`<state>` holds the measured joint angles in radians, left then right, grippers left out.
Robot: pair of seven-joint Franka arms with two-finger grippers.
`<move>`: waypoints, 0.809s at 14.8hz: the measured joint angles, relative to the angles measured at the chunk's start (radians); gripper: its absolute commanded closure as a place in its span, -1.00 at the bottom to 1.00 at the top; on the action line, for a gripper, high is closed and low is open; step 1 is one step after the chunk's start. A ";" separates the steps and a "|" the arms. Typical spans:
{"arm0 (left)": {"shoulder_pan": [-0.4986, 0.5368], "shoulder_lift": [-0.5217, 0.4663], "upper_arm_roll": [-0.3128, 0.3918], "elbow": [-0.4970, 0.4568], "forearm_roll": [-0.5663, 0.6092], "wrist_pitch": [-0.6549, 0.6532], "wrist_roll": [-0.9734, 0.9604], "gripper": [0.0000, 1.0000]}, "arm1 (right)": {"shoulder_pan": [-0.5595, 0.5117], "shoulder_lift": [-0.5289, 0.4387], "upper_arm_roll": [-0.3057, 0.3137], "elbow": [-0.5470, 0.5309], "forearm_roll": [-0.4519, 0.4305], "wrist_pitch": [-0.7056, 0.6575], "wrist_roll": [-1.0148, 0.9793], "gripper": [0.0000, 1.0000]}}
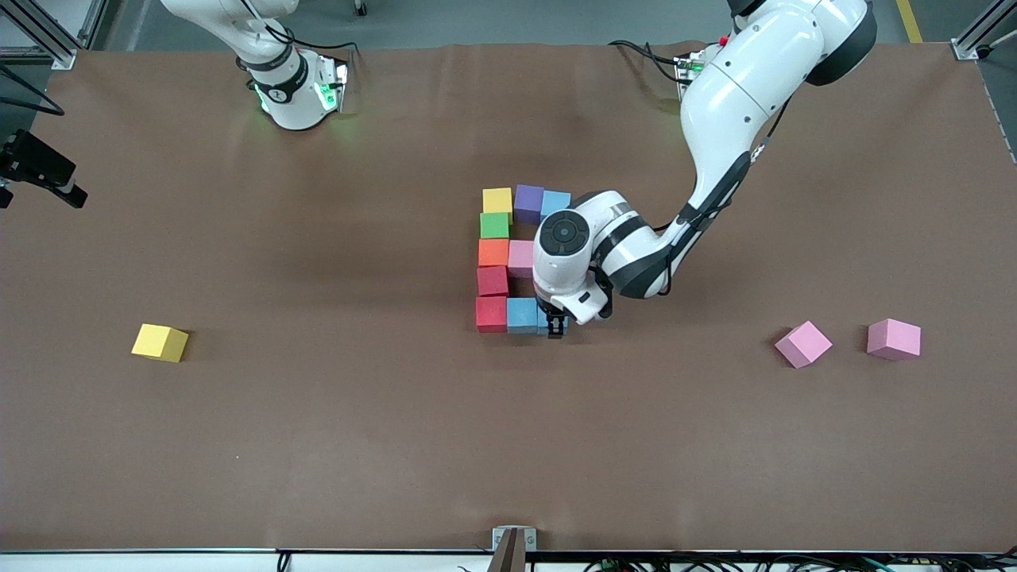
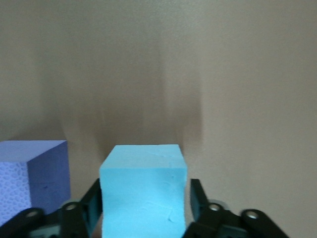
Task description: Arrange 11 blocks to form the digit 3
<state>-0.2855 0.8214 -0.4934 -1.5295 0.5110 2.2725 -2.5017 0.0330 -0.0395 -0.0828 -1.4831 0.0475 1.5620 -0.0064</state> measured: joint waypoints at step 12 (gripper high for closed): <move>0.414 -0.077 -0.431 0.039 -0.061 -0.217 0.098 -1.00 | 0.000 0.000 0.000 0.000 0.000 0.000 0.000 -1.00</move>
<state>0.1283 0.7445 -0.9248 -1.4906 0.4499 2.0554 -2.4037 0.0331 -0.0391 -0.0826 -1.4831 0.0475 1.5620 -0.0064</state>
